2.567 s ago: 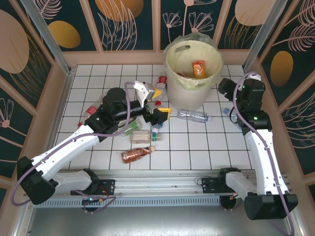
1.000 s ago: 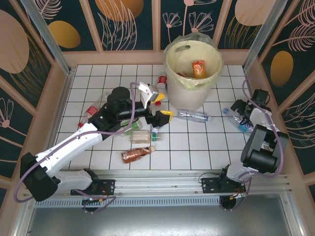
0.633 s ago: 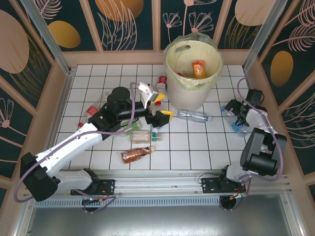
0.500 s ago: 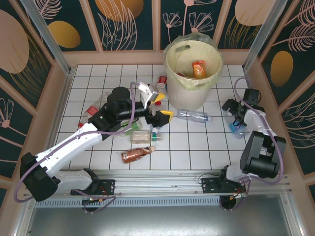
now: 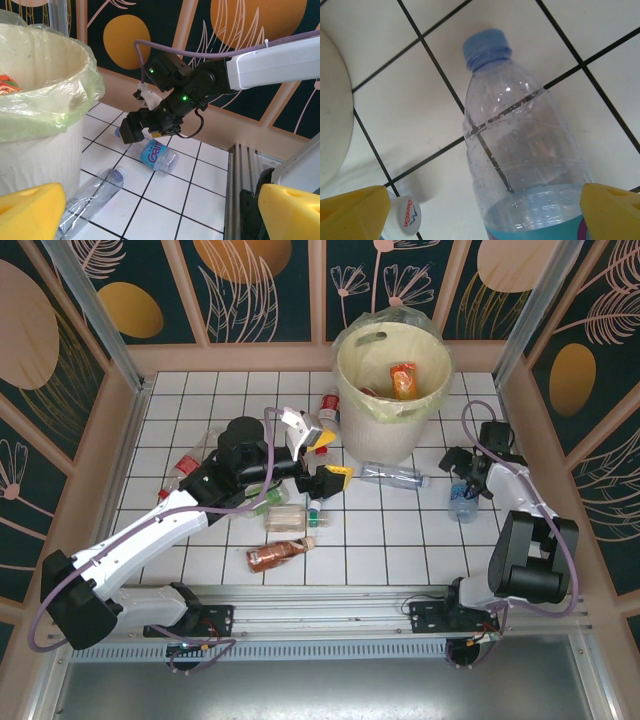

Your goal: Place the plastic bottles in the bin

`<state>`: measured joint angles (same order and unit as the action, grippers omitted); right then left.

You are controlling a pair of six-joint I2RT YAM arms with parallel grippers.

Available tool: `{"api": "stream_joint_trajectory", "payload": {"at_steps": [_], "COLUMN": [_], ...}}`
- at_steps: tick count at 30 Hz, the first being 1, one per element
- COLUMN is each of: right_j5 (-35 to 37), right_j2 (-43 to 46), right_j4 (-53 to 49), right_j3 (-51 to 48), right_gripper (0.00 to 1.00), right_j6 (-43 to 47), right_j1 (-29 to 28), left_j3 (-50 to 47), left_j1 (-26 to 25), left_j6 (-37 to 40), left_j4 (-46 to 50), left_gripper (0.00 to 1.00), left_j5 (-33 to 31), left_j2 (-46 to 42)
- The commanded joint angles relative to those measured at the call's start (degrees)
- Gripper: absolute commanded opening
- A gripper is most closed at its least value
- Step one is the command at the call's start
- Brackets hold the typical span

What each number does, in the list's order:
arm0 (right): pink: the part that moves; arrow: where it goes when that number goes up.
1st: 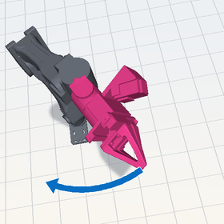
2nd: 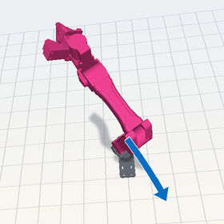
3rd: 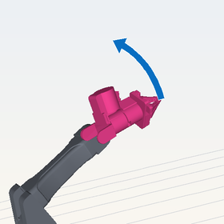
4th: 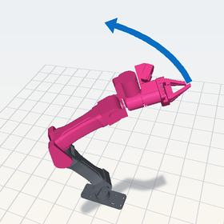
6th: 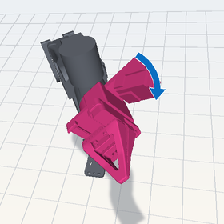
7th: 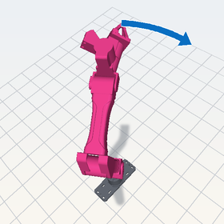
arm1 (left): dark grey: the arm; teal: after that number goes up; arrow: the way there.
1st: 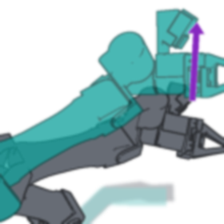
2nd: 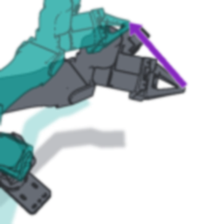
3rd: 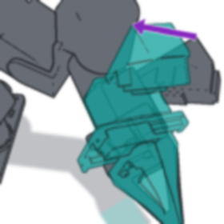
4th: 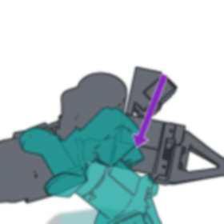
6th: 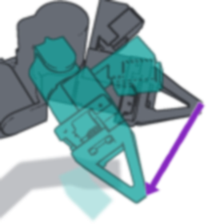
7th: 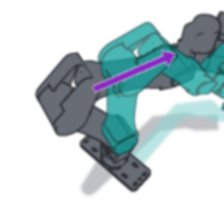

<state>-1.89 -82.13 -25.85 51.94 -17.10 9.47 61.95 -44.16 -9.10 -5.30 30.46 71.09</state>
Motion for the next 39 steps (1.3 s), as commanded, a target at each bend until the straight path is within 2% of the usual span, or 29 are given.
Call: {"api": "stream_joint_trajectory", "payload": {"at_steps": [1, 7, 20, 24, 32, 39], "right_j5": [2.4, 2.5, 2.5, 3.8, 5.8, 5.8], "right_j2": [-1.1, -3.3, -6.8, -7.0, -2.8, 6.7], "right_j4": [-2.2, -1.7, 1.4, 2.4, 3.9, 6.2], "right_j3": [-0.7, -1.3, -2.4, -2.3, -2.1, -1.3], "right_gripper": [0.96, 0.86, 0.85, 0.79, 0.69, 0.65], "right_j6": [-0.6, -1.4, -2.0, -2.0, -2.1, -1.8], "right_j1": [-0.4, -0.5, -1.1, -1.1, -1.1, -1.5], "left_j3": [1.5, 1.6, 1.5, 1.5, 1.5, 1.5], "left_j1": [-0.2, -0.2, -0.2, -0.2, -0.2, -0.2], "left_j6": [-0.5, -0.6, -0.6, -0.6, -0.5, -0.2], "left_j4": [-1.1, -1.1, -1.1, -1.1, -1.1, -1.0], "left_gripper": [0.99, 0.99, 0.99, 0.99, 0.99, 0.99], "left_j5": [1.2, 1.3, 1.2, 1.2, 1.2, 1.2], "left_j2": [-1.1, -1.3, -0.6, -0.5, -0.2, -0.4]}}
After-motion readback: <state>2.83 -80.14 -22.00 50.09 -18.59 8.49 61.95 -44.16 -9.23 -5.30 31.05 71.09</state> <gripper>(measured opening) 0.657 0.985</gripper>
